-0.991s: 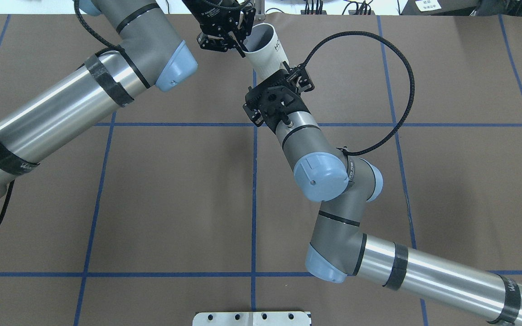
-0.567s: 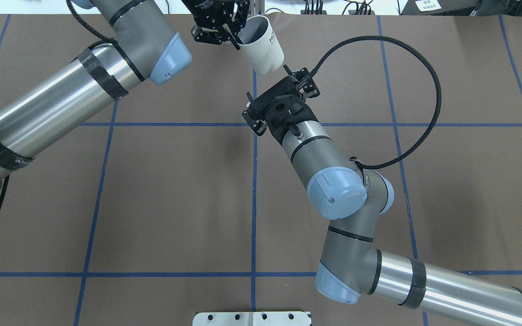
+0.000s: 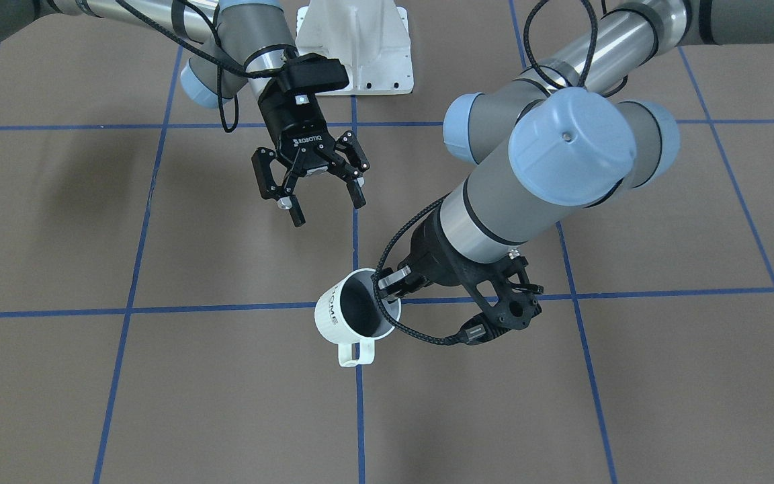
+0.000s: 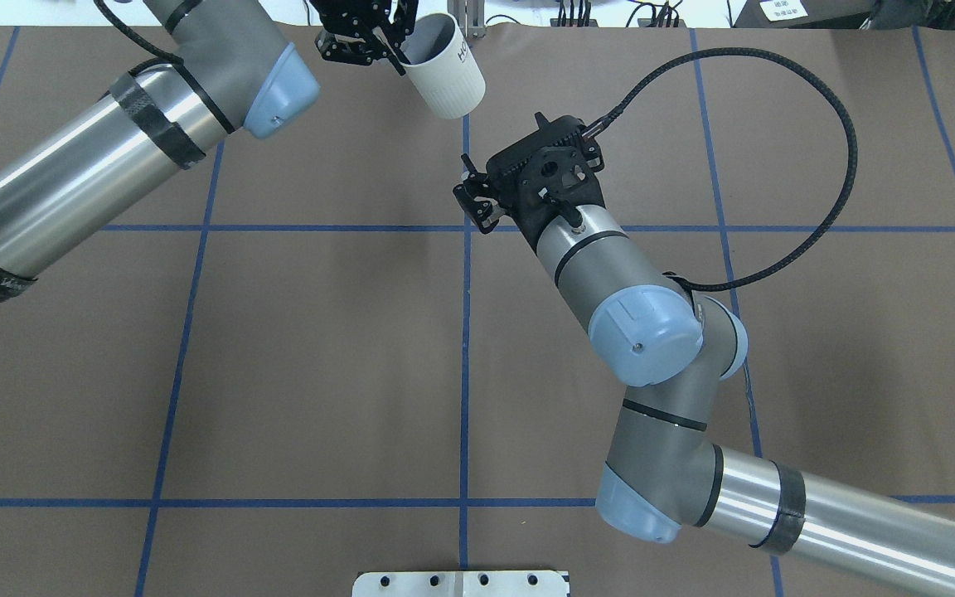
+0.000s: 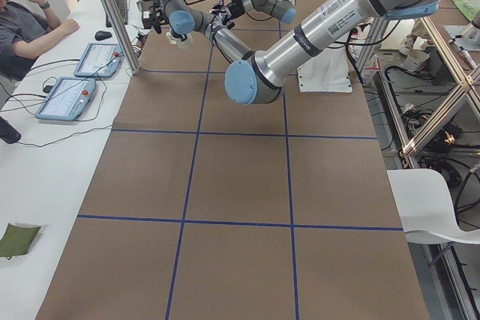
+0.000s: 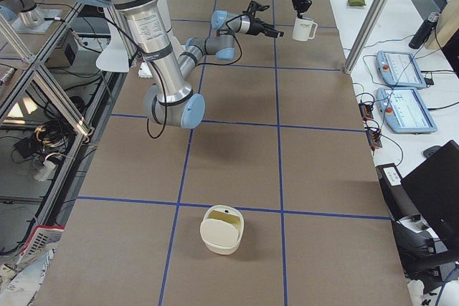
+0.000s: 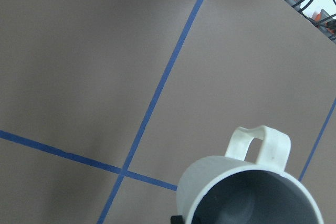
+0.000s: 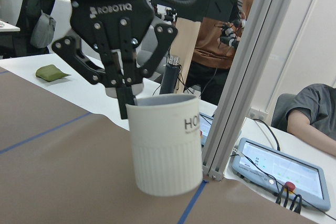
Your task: Left arm hands cup to right arm to dump lemon
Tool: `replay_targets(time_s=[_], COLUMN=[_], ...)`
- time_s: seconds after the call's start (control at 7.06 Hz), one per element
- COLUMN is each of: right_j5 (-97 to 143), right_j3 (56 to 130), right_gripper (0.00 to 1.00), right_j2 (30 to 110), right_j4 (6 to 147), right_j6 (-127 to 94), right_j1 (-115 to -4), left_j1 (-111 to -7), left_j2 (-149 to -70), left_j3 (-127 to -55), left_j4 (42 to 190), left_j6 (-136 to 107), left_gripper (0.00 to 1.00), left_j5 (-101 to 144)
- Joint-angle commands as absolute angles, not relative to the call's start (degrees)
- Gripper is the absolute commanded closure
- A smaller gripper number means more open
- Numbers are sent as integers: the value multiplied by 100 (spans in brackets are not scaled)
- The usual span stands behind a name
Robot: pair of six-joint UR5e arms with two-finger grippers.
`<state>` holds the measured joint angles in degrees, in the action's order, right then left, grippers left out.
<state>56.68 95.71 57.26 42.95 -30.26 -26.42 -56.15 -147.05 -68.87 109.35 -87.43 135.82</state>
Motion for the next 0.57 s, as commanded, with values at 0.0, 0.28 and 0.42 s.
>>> replay_targets(time_s=[0.0,0.28,0.42], right_j5=[7460,9535,10476], right_j3=[9589,9580,9580], right_gripper=[1,0,0], right_j2=[5739,5748,5739], right_j4=[5444,6445,7060], right_j6=[-3419,-3375,-3210], right_j1=[-3502,-4469,-4978], left_j1=[-5835,-5888,-5950], left_j2=[-14450,-14048,-13688], left_j3=[-6960,-7406,-7748], left_j4=[10925,10925,10907], left_j6=[-8482,-8280,-8088], left_gripper=[100,100,100], left_j5=[13579,13579,13579])
